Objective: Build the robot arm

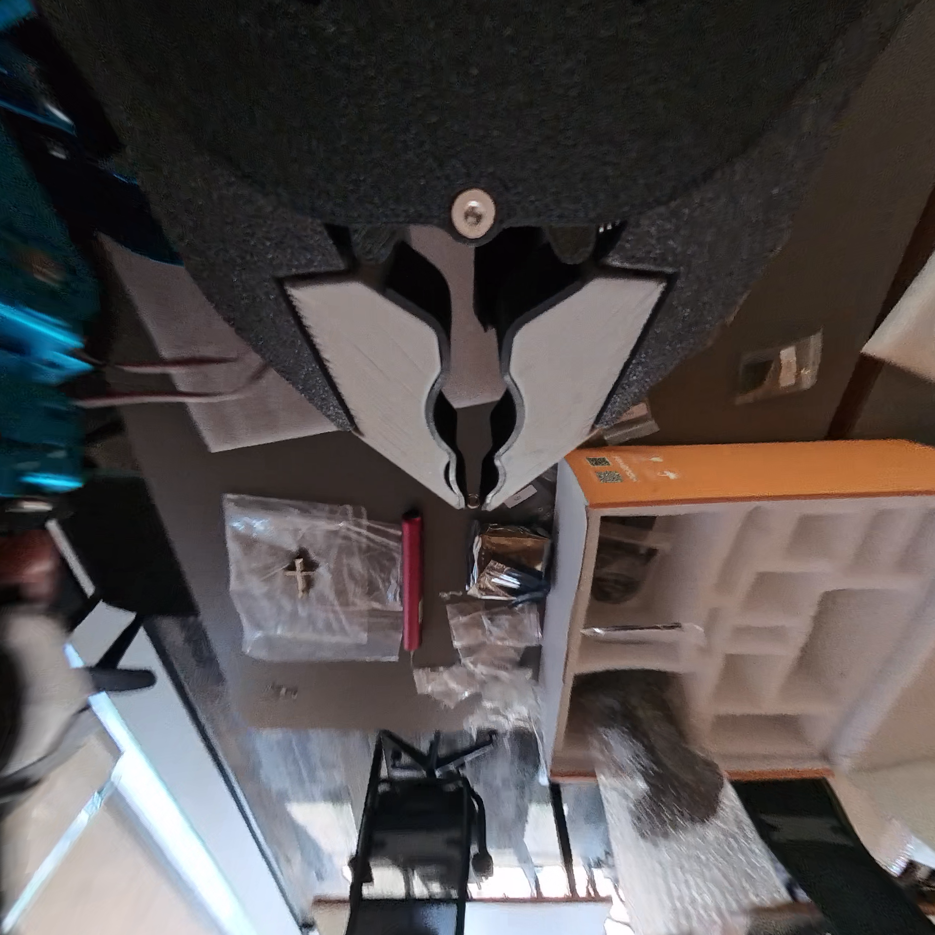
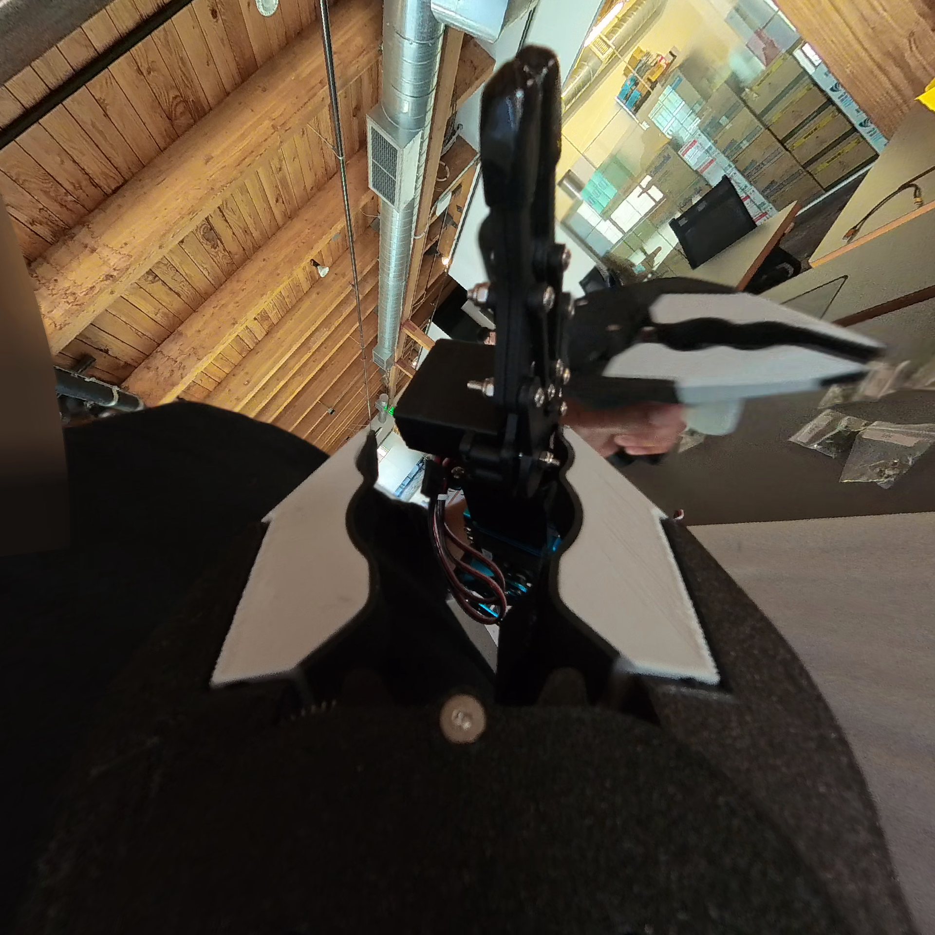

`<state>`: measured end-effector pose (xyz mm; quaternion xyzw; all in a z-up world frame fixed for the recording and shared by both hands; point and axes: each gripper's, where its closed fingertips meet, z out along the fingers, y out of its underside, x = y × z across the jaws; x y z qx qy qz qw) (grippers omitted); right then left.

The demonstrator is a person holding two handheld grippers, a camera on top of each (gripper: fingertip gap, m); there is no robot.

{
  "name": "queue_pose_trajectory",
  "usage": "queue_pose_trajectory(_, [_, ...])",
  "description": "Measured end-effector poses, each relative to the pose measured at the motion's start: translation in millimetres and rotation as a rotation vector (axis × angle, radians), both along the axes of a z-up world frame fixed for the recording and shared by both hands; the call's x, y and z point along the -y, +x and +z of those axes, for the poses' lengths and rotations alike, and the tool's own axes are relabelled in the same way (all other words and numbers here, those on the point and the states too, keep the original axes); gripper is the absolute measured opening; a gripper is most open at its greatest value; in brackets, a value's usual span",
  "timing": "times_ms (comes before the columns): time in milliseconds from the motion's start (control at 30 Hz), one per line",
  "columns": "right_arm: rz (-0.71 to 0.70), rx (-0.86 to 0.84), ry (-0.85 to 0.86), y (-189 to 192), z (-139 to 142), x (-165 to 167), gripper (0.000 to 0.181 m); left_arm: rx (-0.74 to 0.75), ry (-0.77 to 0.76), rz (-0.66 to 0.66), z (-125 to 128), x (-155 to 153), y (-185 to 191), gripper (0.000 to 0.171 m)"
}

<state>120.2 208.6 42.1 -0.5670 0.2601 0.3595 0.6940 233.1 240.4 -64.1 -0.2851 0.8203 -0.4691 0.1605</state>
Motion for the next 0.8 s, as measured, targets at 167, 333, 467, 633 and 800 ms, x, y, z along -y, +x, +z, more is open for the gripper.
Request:
queue_pose_trajectory(167, [0.004, 0.018, -0.007, -4, 1, -1, 0.069, 0.078, -0.122, 0.056, 61, -19, -45, 0.004])
queue_pose_trajectory(333, [0.015, 0.011, 0.005, -7, 3, 2, 0.07, 0.143, -0.242, 0.036, 104, -9, -83, 0.004])
queue_pose_trajectory(467, [0.018, 0.007, 0.007, -7, 4, 1, 0.072, 0.155, -0.309, -0.011, 120, 6, -103, 0.004])
queue_pose_trajectory(633, [0.031, 0.003, 0.015, -9, 6, -1, 0.071, 0.093, -0.309, -0.039, 117, 19, -111, 0.005])
queue_pose_trajectory(800, [0.031, 0.0, 0.01, -9, 6, -1, 0.072, 0.015, -0.357, -0.037, 113, 23, -114, 0.005])
